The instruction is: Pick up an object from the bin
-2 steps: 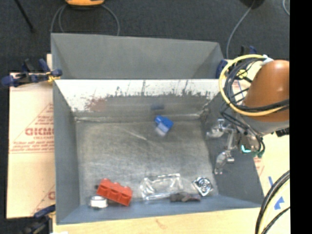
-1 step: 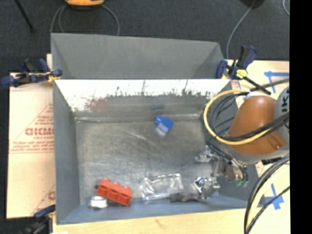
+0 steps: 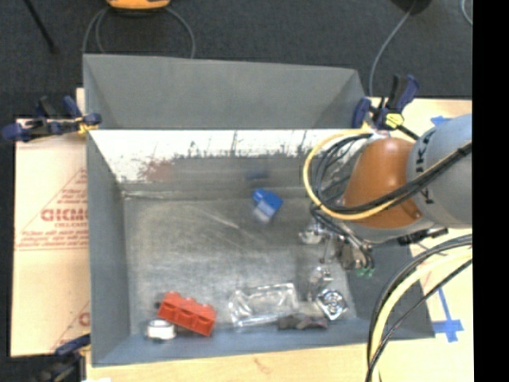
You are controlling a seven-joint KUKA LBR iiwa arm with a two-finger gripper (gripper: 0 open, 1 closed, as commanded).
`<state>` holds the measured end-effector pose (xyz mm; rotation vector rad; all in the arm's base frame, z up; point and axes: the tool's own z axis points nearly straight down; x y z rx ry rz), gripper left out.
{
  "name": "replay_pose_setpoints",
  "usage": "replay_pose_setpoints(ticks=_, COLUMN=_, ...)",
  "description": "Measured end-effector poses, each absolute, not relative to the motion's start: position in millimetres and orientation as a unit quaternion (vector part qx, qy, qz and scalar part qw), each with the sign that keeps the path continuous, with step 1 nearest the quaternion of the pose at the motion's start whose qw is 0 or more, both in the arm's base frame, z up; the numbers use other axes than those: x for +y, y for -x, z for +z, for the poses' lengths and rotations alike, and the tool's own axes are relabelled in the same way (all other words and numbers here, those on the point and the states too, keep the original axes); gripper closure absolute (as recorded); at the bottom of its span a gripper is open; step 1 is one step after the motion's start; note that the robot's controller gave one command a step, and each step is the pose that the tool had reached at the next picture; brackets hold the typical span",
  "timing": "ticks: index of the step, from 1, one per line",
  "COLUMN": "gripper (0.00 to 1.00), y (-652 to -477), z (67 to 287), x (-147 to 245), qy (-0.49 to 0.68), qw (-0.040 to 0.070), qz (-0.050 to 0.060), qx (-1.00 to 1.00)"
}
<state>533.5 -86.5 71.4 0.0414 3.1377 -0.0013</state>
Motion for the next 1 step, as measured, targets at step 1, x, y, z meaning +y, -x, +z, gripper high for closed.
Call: replay_pose_setpoints(ticks=1, gripper=0.00, y=-474.3, z=107.0, x=-65.4, qy=0.160, qw=0.004, qz=-0.001, qx=0.987)
